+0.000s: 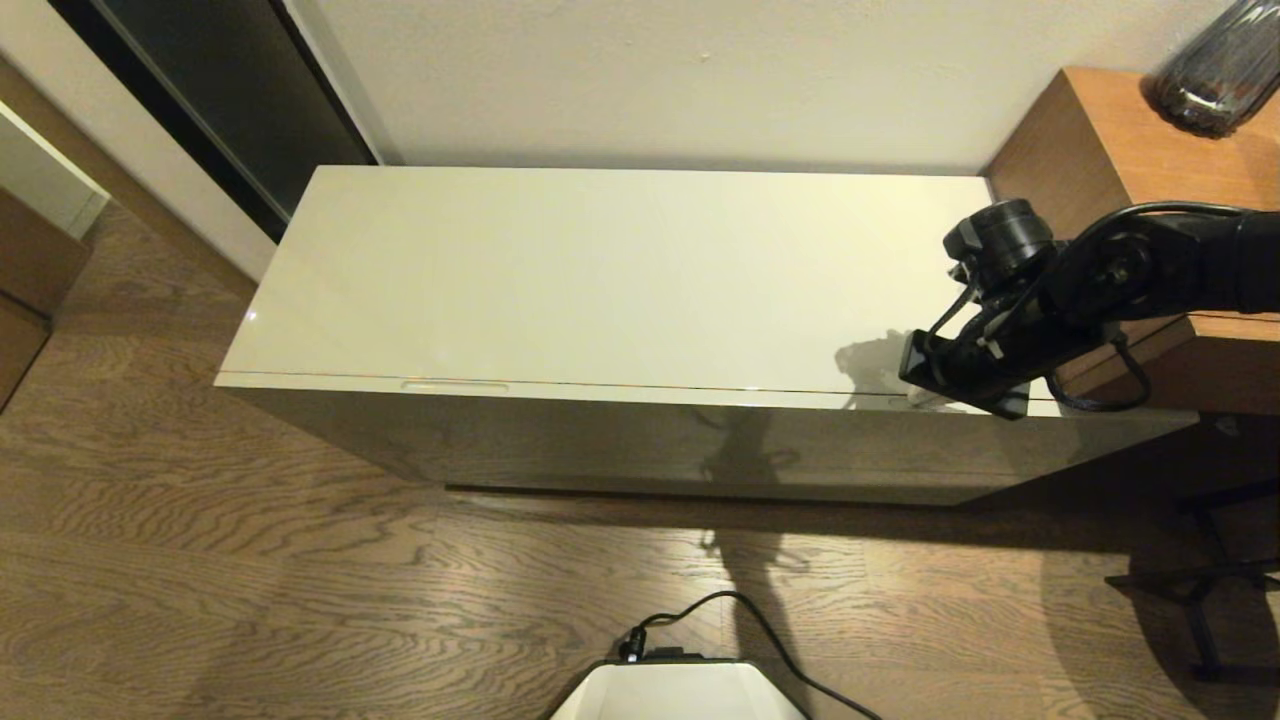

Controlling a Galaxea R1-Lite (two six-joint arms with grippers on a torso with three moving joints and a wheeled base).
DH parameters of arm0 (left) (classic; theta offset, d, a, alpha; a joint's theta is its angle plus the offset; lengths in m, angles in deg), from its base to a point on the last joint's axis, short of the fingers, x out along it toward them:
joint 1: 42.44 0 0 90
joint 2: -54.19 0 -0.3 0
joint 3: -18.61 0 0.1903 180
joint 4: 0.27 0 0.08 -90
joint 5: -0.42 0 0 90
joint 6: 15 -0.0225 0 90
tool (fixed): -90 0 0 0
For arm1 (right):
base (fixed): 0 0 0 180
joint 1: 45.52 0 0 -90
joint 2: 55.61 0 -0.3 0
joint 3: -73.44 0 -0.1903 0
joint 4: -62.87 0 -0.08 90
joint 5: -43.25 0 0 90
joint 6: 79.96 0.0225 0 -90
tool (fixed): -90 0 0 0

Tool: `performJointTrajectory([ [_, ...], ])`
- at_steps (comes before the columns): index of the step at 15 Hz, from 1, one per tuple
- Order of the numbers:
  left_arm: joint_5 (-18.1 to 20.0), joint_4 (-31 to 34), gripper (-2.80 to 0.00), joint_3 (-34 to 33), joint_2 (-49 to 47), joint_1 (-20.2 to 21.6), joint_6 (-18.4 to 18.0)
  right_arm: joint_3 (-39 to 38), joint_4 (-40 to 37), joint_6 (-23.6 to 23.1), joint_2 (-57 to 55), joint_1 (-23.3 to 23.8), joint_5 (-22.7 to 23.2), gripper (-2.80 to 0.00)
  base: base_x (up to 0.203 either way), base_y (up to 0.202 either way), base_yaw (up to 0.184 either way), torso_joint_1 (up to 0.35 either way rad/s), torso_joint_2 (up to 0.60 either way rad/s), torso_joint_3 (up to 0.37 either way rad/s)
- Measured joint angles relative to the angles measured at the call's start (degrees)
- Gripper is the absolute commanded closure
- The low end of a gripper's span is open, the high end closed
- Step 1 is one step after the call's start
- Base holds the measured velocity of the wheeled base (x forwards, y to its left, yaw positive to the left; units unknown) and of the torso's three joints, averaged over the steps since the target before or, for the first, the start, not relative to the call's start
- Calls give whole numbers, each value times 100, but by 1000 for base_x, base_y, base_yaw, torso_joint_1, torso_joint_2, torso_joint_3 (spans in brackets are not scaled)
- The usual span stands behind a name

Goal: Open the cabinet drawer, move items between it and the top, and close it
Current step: Open the drawer

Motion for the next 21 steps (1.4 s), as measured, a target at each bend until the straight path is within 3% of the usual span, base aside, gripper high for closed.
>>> performJointTrajectory([
  [6, 2, -1, 0, 0, 0, 4, -1, -709, 172, 89, 115, -6, 42, 0, 0, 0, 0, 0, 0, 0],
  [11, 0, 0, 0, 0, 0, 2, -1, -2102, 529, 156, 590, -130, 246, 0, 0, 0, 0, 0, 0, 0],
  [16, 2, 2, 0, 0, 0, 12, -1, -3836, 733, 263, 1930, -567, 354, 0, 0, 0, 0, 0, 0, 0],
  [21, -1, 0, 0, 0, 0, 1, 1, -4833, 101, 359, 3684, -925, 367, 0, 0, 0, 0, 0, 0, 0],
])
